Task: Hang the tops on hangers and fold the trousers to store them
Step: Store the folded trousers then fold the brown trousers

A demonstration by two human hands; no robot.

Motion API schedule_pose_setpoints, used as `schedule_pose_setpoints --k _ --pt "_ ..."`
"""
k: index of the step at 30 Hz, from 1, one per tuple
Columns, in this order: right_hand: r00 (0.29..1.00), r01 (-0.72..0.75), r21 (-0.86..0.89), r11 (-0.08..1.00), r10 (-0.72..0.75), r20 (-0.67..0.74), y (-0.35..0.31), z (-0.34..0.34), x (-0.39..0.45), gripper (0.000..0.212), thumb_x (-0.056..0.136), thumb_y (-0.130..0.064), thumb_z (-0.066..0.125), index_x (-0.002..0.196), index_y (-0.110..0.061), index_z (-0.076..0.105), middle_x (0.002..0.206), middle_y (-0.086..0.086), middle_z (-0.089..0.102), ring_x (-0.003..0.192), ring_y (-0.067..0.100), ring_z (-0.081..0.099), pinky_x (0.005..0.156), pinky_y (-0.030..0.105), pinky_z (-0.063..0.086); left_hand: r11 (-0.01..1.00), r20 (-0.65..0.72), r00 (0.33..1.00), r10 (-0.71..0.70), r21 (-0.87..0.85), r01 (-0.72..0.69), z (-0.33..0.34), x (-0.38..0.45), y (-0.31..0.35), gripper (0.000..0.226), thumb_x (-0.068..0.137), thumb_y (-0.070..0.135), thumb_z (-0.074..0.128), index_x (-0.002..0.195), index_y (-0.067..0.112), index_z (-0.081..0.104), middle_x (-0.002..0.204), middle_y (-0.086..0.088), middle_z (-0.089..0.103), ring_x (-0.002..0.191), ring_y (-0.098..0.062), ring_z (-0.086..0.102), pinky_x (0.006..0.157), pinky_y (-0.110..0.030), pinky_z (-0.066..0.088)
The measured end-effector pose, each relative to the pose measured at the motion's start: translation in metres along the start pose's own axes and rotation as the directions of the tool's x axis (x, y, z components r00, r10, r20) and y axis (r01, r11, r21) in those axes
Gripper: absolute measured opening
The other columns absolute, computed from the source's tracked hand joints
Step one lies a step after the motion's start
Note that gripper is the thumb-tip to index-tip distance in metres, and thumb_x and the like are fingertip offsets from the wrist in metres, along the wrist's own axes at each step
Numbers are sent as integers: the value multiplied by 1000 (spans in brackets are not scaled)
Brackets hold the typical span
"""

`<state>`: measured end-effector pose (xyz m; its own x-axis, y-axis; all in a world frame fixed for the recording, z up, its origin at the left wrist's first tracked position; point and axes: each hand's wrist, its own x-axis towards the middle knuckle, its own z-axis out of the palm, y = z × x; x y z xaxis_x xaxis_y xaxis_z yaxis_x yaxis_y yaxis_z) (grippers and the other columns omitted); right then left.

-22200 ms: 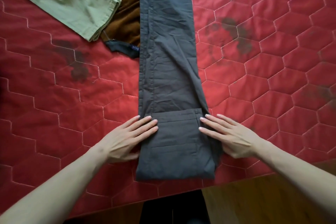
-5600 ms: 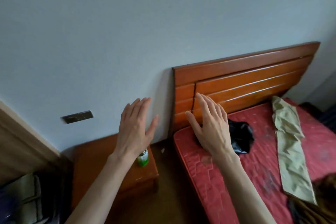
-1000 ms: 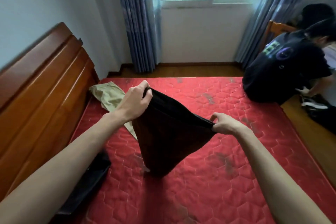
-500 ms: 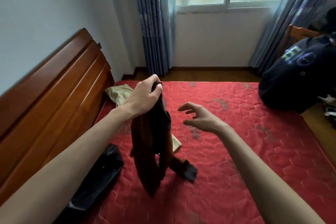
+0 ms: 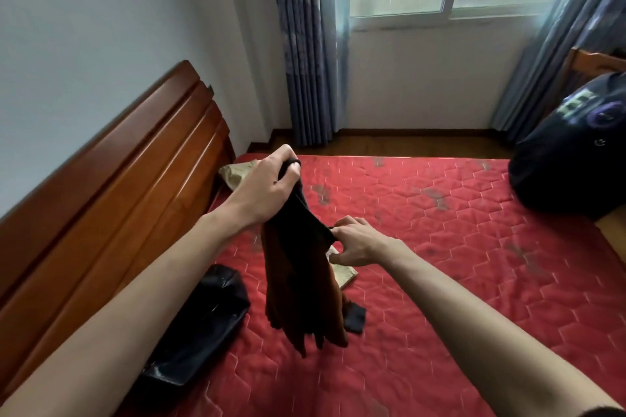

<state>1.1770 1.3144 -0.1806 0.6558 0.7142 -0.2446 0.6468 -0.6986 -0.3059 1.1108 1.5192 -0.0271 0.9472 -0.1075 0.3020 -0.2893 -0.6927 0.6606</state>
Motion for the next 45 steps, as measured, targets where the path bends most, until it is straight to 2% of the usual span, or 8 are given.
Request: schedule_pose_setpoints --k 4,7,14,18,21,28,36,45 --pt "987 -101 -180 979 75 -144 41 10 -15 52 100 -63 49 119 -18 69 122 3 71 137 26 48 116 44 32 1000 63 998 -20 -13 21 -10 -6 -14 20 107 21 46 90 15 54 73 -11 60 61 -16 56 57 -30 46" --pt "934 -52 -169 984 -13 -358 66 0 -30 46 98 -58 57 107 -14 56 95 8 72 94 32 70 82 39 48 997 92 993 -71 21 70 -16 -7 -31 21 106 27 50 85 23 53 70 -3 56 59 -8 53 55 -27 43" --pt "850 -61 17 998 61 -523 79 -55 -52 62 85 -57 79 131 -23 55 70 -7 66 59 10 60 61 30 47 993 267 959 -97 87 76 -33 0 -51 27 80 33 89 96 23 69 92 -3 70 87 -18 68 83 -44 58" --pt "879 -25 -9 1000 18 -477 83 -95 -58 37 85 -53 81 77 -19 68 61 -13 57 56 3 54 56 28 41 988 320 935 -151 80 132 -41 7 -64 29 81 18 88 105 10 74 104 -11 70 98 -28 69 94 -56 53" --pt "867 -1 -28 1000 -13 -499 76 -119 -69 33 86 -50 81 71 -27 63 60 -15 54 58 1 53 54 26 37 969 292 929 -229 -20 246 -46 8 -73 38 81 12 88 115 2 74 119 -17 71 110 -34 70 102 -59 51" --pt "892 76 45 996 -48 -449 53 -161 -91 23 83 -38 85 76 -28 65 63 -9 61 61 13 58 59 26 44 884 362 898 -251 -293 365 -50 17 -72 37 83 3 81 118 13 75 114 -6 78 110 -21 74 97 -29 59" --pt "812 141 178 974 -11 -584 55 -183 -109 17 84 -29 87 92 -31 72 75 -16 71 64 9 60 63 18 43 892 288 930 -230 -321 320 -43 29 -62 22 94 9 73 115 4 74 110 -13 76 107 -24 73 93 -30 59" --pt "772 54 -111 992 -112 -626 71 -193 -125 68 88 -33 79 143 -30 39 79 -16 64 70 7 50 66 15 36 871 239 950 -200 -400 284 -36 31 -50 46 90 33 76 95 -8 58 81 -10 59 73 -17 60 64 -24 48"
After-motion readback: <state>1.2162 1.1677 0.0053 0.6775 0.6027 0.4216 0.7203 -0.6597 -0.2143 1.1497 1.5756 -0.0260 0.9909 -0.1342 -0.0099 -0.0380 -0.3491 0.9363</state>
